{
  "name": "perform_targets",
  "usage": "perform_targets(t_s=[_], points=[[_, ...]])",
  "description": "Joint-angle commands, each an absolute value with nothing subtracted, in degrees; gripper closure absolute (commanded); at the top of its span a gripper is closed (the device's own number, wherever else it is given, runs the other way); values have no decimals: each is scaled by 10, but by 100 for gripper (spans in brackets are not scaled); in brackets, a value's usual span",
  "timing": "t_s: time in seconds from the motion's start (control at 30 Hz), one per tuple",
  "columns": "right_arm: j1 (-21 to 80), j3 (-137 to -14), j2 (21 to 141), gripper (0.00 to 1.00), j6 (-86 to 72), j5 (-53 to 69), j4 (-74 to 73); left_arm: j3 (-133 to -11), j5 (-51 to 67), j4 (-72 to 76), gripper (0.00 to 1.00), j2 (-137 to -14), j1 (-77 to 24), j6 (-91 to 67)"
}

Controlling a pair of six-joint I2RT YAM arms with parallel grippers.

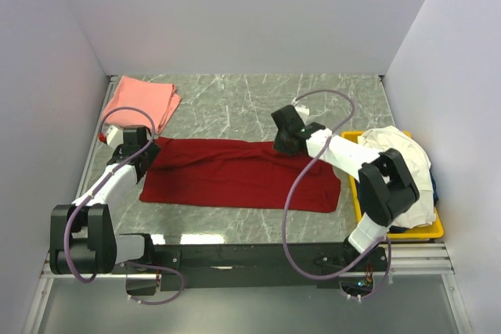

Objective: Fold and stack the t-shirts
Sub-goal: Fold the tshirt

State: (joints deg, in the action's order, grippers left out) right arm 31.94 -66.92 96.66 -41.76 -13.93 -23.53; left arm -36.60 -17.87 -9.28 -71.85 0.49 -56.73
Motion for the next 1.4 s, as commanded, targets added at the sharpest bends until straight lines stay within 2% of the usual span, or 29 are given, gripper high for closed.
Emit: perform_targets(t_s=[0.0, 0.27, 0.57, 1.03, 1.13, 1.27, 1.37], points=[[348, -623, 915, 100, -456, -171, -216, -364, -178, -85, 48, -702, 4, -570], [412, -516, 827, 100, -517, -181, -164, -367, -193, -123, 48, -694, 4, -598], [448, -438, 805, 100, -566, -157, -91, -332, -180, -136, 48, -670, 8, -628], [457, -417, 790, 100, -554, -156, -71, -336, -163, -107, 50, -731, 8, -640], [457, -421, 790, 100, -551, -157, -76, -336, -163, -99, 54, -743, 8, -642], [457, -426, 783, 100, -545, -160, -84, -352, -178, -105, 71, -755, 10, -640], [457, -424, 777, 100, -542, -163, -89, -381, -193, -113, 78, -763, 13, -630]])
